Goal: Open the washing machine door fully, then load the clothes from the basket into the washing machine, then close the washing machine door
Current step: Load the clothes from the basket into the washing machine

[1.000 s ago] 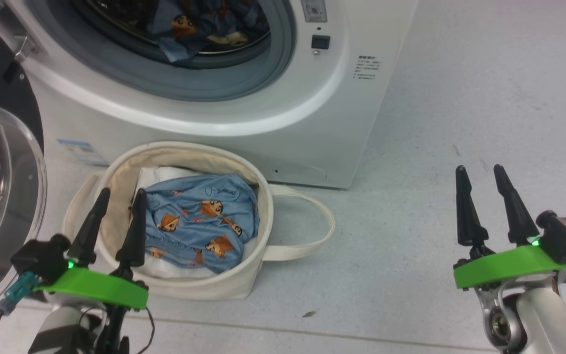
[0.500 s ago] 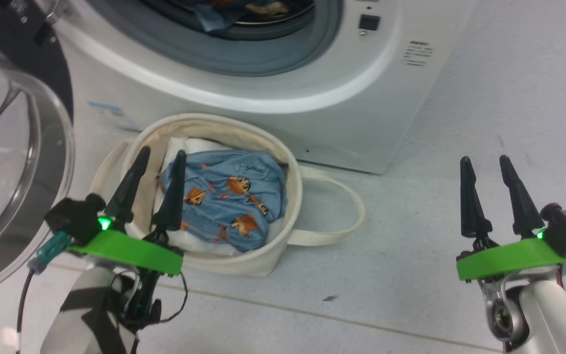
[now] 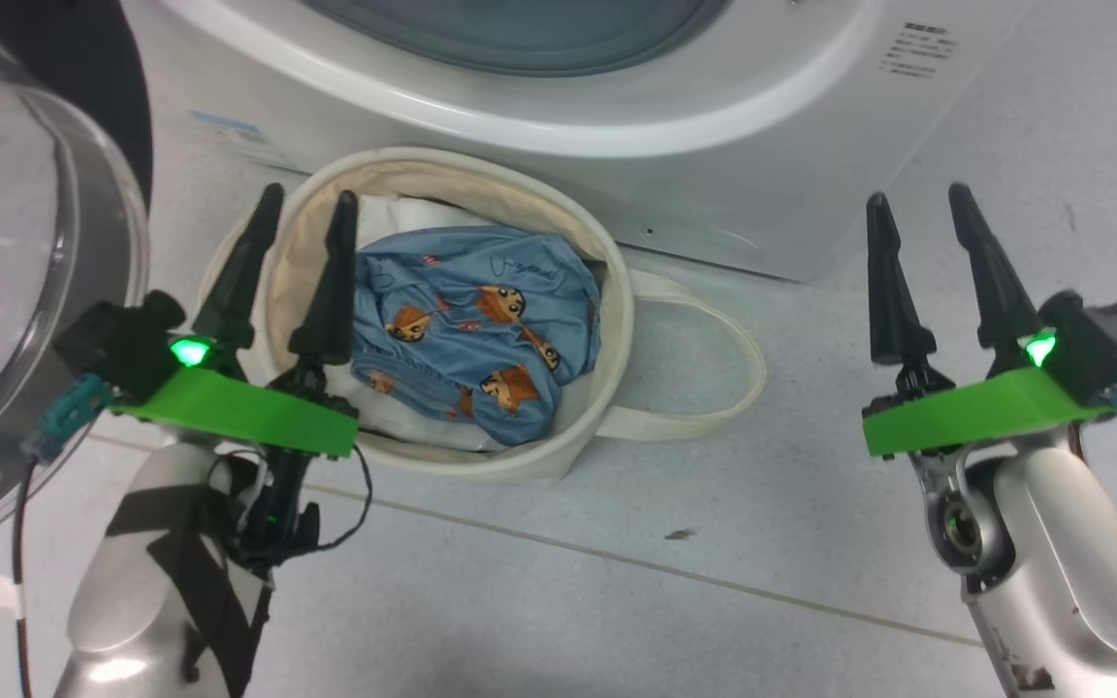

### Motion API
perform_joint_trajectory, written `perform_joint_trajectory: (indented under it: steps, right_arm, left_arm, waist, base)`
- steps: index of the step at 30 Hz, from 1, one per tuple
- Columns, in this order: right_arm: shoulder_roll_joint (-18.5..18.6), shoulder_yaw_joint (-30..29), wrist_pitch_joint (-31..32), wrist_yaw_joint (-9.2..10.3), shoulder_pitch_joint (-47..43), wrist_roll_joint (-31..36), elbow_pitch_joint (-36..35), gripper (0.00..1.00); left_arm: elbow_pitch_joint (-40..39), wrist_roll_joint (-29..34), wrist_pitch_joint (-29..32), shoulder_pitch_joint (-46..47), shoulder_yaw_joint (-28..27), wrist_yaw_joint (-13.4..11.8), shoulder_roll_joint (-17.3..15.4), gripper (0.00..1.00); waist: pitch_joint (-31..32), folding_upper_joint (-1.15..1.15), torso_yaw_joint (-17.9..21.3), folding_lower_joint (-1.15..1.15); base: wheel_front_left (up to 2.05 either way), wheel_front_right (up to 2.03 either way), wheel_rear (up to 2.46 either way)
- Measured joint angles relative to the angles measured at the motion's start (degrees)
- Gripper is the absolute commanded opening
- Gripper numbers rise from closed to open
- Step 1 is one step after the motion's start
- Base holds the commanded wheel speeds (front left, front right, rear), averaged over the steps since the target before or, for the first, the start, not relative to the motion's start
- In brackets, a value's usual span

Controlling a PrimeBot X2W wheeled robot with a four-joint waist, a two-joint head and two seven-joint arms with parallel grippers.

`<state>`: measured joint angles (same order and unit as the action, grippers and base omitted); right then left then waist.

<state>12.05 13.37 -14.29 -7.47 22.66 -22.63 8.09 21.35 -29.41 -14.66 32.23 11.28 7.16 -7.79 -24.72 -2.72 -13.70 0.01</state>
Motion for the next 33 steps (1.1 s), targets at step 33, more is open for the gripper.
perform_joint_trajectory:
  steps: [33]
  right_arm:
    - [1.09, -5.69, -0.01, 0.00, -1.03, 1.96, -2.89, 1.00]
  left_arm:
    - [1.29, -1.72, 0.00, 2.87, 3.22, 0.00, 0.52, 1.00]
  waist:
    - [-5.39, 0.00, -0.27, -0.01]
  base:
    - [0.00, 0.00, 0.00]
